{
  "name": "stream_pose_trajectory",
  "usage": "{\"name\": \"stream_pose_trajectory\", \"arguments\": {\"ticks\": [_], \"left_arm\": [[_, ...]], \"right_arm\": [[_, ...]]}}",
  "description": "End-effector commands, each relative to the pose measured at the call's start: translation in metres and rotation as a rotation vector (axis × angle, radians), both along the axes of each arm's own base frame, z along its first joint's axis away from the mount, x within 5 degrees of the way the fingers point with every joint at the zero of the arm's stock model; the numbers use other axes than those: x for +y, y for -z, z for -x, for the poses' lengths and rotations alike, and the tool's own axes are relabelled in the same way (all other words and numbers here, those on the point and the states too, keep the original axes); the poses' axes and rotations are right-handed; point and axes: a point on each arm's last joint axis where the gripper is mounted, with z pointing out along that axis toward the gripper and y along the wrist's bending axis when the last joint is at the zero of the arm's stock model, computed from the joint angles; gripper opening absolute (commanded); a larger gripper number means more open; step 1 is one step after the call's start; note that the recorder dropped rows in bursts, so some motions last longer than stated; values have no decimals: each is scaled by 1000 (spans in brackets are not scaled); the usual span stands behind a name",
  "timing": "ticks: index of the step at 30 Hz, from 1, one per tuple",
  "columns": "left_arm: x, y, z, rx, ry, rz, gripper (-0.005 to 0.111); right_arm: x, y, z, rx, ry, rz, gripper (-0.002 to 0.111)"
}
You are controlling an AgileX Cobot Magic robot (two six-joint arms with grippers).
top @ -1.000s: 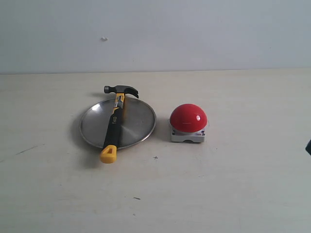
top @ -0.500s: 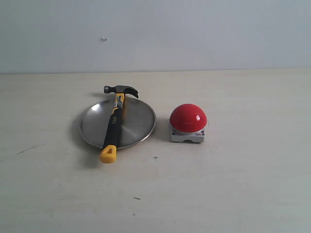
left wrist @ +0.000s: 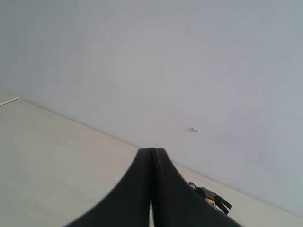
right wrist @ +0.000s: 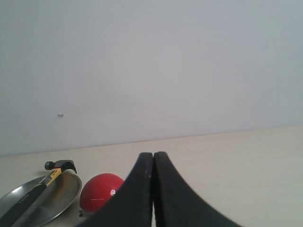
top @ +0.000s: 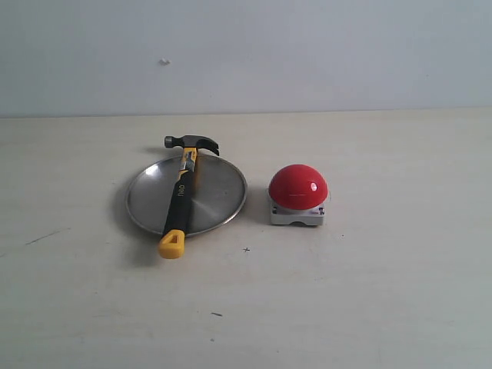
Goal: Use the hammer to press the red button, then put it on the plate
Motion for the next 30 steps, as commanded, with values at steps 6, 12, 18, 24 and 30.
{"name": "stream_pose_trajectory", "arguments": {"ticks": [6, 12, 18, 24, 30], "left_arm": [[0, 0, 0, -5, 2, 3, 0], [0, 0, 0, -5, 2, 3, 0], [0, 0, 0, -5, 2, 3, 0], [0, 0, 0, -5, 2, 3, 0], [0, 0, 0, -5, 2, 3, 0]], "right_arm": [[-3, 5, 0, 38, 33, 13, 0], [2, 11, 0, 100, -20, 101, 0], [2, 11, 1, 104, -15, 50, 0], [-2, 11, 1, 109, 59, 38, 0], [-2, 11, 1, 109, 60, 29, 0]]}}
